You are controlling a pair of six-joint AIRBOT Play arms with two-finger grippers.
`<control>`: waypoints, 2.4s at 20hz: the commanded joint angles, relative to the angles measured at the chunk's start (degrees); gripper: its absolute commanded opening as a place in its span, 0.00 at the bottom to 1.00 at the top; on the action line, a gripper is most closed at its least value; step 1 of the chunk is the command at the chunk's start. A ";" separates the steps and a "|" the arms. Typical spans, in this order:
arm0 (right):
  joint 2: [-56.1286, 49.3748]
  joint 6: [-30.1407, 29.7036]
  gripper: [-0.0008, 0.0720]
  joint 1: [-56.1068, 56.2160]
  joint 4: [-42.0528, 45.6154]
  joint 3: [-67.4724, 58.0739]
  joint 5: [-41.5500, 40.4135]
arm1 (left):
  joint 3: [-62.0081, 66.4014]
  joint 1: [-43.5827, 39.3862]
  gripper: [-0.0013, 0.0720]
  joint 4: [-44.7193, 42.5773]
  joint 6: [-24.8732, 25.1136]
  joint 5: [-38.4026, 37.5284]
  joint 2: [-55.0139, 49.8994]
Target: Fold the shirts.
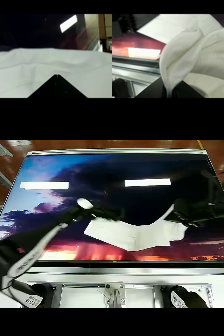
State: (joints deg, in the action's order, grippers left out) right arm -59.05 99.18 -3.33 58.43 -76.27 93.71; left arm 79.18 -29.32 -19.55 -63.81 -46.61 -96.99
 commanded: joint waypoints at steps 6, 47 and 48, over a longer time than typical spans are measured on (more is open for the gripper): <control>-18.05 2.12 0.10 26.58 0.26 0.22 -28.13 | 0.04 29.05 0.06 -7.93 0.98 -2.27 34.32; -28.94 -5.18 0.25 12.07 -14.21 26.64 -39.80 | -9.07 35.71 0.06 -12.63 -2.93 -18.21 48.17; -28.61 -7.13 0.10 12.02 -16.28 26.62 -40.11 | -9.07 35.71 0.07 -12.66 -2.91 -18.21 48.17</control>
State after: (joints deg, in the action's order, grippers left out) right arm -87.07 95.79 8.69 47.59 -49.67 54.48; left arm 70.13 6.39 -32.18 -66.67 -64.82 -48.77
